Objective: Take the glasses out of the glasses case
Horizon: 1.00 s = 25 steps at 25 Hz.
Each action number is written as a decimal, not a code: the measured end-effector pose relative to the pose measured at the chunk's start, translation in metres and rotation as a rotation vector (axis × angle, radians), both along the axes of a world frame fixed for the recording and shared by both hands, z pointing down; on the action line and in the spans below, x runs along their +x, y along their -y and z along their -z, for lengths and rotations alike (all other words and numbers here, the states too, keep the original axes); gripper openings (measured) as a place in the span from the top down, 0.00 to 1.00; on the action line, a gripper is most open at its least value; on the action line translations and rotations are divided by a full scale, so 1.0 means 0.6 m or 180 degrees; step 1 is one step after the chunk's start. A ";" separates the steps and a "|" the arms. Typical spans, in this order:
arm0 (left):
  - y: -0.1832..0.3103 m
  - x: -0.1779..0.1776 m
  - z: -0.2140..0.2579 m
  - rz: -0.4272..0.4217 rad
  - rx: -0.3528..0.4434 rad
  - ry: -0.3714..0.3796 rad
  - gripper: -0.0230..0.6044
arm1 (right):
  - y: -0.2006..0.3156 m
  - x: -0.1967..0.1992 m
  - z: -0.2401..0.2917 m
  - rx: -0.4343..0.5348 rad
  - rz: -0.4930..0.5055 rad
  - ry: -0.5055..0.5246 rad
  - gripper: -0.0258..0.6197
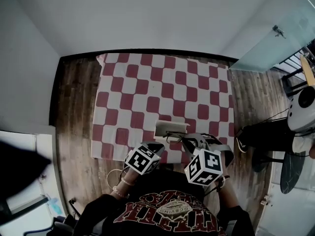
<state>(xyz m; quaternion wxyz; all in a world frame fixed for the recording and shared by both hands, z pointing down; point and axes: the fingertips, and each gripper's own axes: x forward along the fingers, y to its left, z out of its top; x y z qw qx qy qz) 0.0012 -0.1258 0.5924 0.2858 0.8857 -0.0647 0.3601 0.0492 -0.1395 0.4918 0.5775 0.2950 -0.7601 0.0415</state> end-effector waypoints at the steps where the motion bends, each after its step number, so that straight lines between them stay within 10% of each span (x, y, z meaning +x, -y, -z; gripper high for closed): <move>1: -0.001 0.002 0.001 -0.0009 -0.0003 -0.0009 0.95 | -0.001 -0.001 0.005 0.0006 0.0003 0.0003 0.92; 25: -0.049 0.027 -0.021 -0.0323 -0.0089 0.0123 0.95 | -0.025 -0.026 0.096 0.0024 0.0132 0.0109 0.92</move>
